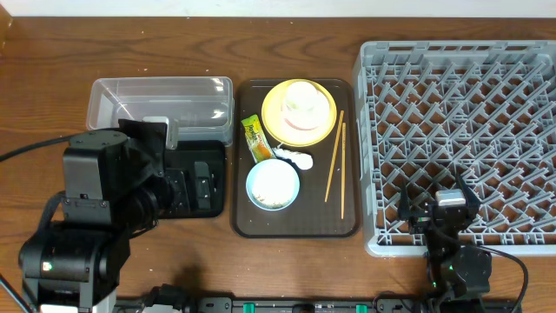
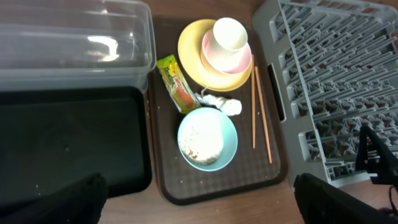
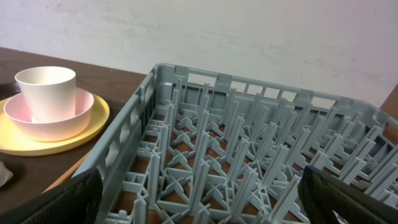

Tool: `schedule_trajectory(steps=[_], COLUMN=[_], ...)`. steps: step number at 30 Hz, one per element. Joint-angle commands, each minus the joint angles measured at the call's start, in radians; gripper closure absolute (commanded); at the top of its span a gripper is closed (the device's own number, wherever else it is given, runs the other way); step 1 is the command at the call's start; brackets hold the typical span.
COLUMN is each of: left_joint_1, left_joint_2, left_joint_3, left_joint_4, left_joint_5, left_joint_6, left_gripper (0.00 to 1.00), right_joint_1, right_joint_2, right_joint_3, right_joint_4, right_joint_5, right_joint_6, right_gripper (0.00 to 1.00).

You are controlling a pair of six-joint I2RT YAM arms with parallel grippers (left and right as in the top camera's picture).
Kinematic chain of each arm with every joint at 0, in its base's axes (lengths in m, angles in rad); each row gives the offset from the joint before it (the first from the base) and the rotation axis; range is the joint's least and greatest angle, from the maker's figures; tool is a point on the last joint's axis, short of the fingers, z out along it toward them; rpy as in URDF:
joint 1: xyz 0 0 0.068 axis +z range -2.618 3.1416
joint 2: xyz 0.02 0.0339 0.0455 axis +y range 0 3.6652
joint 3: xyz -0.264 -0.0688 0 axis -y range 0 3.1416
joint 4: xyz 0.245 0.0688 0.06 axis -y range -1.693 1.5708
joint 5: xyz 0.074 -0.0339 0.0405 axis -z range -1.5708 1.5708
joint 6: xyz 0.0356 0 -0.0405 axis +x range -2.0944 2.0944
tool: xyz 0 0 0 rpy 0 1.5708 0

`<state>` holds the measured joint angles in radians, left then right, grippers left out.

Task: Sort waste into correct bins and load items into the dishwasher rack
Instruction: 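Move the left gripper over the light-blue rice bowl and lower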

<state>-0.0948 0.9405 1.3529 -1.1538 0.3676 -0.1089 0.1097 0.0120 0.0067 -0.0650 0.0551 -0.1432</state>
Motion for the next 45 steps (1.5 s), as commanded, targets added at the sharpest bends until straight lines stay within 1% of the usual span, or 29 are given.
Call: schedule_trajectory(steps=[1, 5, 6, 7, 9, 10, 11, 12, 13, 15, 17, 18, 26, 29, 32, 35, 36, 39, 45], left_joint_1=[-0.003, -0.003, -0.003, -0.003, -0.003, -0.003, -0.003, -0.003, -0.003, -0.003, -0.003, -0.003, -0.006, -0.035, -0.087, -0.146, -0.168, -0.233, -0.365], left_joint_2=[0.000, 0.000, 0.002, 0.005, 0.013, 0.019, 0.026, 0.032, 0.039, 0.052, 0.066, 0.076, 0.161, 0.190, 0.215, 0.243, 0.256, 0.297, 0.403], left_joint_3=[0.010, -0.010, -0.016, -0.019, -0.024, -0.025, -0.026, -0.026, -0.027, -0.027, -0.027, -0.027, -0.040, -0.072, -0.121, -0.174, -0.190, -0.230, -0.244], left_joint_4=[-0.017, -0.035, -0.041, -0.047, -0.063, -0.074, -0.084, -0.089, -0.095, -0.097, -0.098, -0.098, -0.098, -0.087, -0.045, 0.014, 0.035, 0.114, 0.268], left_joint_5=[0.016, -0.012, -0.017, -0.016, -0.016, -0.016, -0.016, -0.016, -0.016, -0.016, -0.016, -0.016, -0.017, -0.017, -0.016, -0.016, -0.017, -0.017, -0.017], left_joint_6=[-0.040, -0.079, -0.081, -0.082, -0.092, -0.092, -0.092, -0.092, -0.092, -0.092, -0.092, -0.092, -0.092, -0.092, -0.092, -0.119, -0.137, -0.181, -0.212], left_gripper=[0.02, 0.09, 0.16, 0.18, 0.27, 0.34, 0.43, 0.50, 0.62, 0.73, 0.90, 0.94, 0.94, 0.92, 0.91, 0.83, 0.74, 0.62, 0.55], right_joint_1=[-0.001, -0.001, -0.001, -0.001, -0.001, -0.001, -0.001, -0.001, -0.001, -0.001, -0.001, -0.001, -0.001, -0.001, -0.001, -0.001, -0.001, -0.001, -0.001], right_joint_2=[-0.007, -0.007, -0.007, -0.007, -0.007, -0.007, -0.007, -0.007, -0.007, -0.007, -0.007, -0.007, -0.007, -0.007, -0.007, -0.007, -0.007, -0.007, -0.007], right_joint_3=[-0.001, -0.001, -0.001, -0.001, -0.001, -0.001, -0.001, -0.001, -0.001, -0.001, -0.001, -0.001, -0.001, -0.001, -0.001, -0.001, -0.001, -0.001, -0.001], right_joint_4=[-0.004, -0.004, -0.004, -0.004, -0.004, -0.004, -0.004, -0.004, -0.004, -0.004, -0.004, -0.004, -0.004, -0.004, -0.004, -0.004, -0.004, -0.004, -0.004], right_joint_5=[-0.003, -0.003, -0.003, -0.003, -0.003, -0.003, -0.003, -0.003, -0.003, -0.003, -0.003, -0.003, -0.003, -0.003, -0.003, -0.003, -0.003, -0.003, -0.003], right_joint_6=[-0.004, -0.004, -0.004, -0.004, -0.004, -0.004, -0.004, -0.004, -0.004, -0.004, -0.004, -0.004, -0.004, -0.004, -0.004, -0.004, -0.004, -0.004, -0.004], right_gripper=[0.01, 0.01, 0.01, 0.01, 0.01, 0.01, 0.01, 0.01, 0.01, 0.01, 0.01, 0.01, 0.01, 0.01, 0.01, 0.01, 0.01, 0.01, 0.01])
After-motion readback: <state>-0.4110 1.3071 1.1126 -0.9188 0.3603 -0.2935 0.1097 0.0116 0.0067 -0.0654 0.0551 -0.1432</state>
